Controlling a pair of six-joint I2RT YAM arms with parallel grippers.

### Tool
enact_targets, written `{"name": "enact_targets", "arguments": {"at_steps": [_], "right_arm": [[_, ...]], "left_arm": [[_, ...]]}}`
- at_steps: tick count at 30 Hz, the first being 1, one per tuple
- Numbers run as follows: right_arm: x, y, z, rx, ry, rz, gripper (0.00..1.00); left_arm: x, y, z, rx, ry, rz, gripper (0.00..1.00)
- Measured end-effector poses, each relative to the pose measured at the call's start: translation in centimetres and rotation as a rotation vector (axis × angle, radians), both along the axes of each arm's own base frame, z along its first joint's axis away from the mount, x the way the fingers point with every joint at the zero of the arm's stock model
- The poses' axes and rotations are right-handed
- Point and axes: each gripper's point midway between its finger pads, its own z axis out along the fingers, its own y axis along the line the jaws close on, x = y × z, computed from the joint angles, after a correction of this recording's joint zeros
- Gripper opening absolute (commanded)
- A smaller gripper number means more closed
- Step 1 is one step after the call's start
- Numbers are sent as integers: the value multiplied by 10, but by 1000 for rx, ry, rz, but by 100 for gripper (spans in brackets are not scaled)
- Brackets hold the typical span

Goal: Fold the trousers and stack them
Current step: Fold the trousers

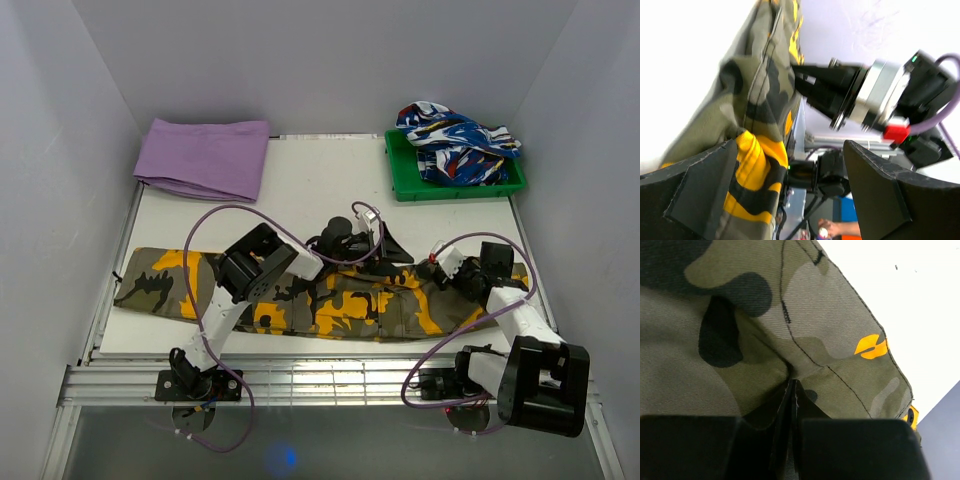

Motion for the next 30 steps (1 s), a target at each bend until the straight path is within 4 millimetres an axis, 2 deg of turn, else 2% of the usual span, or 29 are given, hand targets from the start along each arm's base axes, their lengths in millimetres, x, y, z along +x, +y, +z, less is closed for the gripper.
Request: {"name": "enact_targets", "arguments": {"at_steps": [4,8,12,17,24,30], "right_arm": [[-4,-1,0,-31,-28,25,8],[-9,-3,0,-59,-53,47,8],[-9,-3,-1,-67,-56,52,8],[-8,-4,-2,-64,-43,50,8],[-5,-4,-1,-62,-35,49,8],[-4,-4,-1,-59,-28,46,8]], "left_arm": [[23,2,5,-15,-26,64,98],[47,13,7,-17,-57,117,97],[52,29,2,23,-63,129,94],[19,49,-7,127,-58,60,93],[-19,65,4,189,-182,-108,93],[-28,62,-5,244,-227,-194,94]]}}
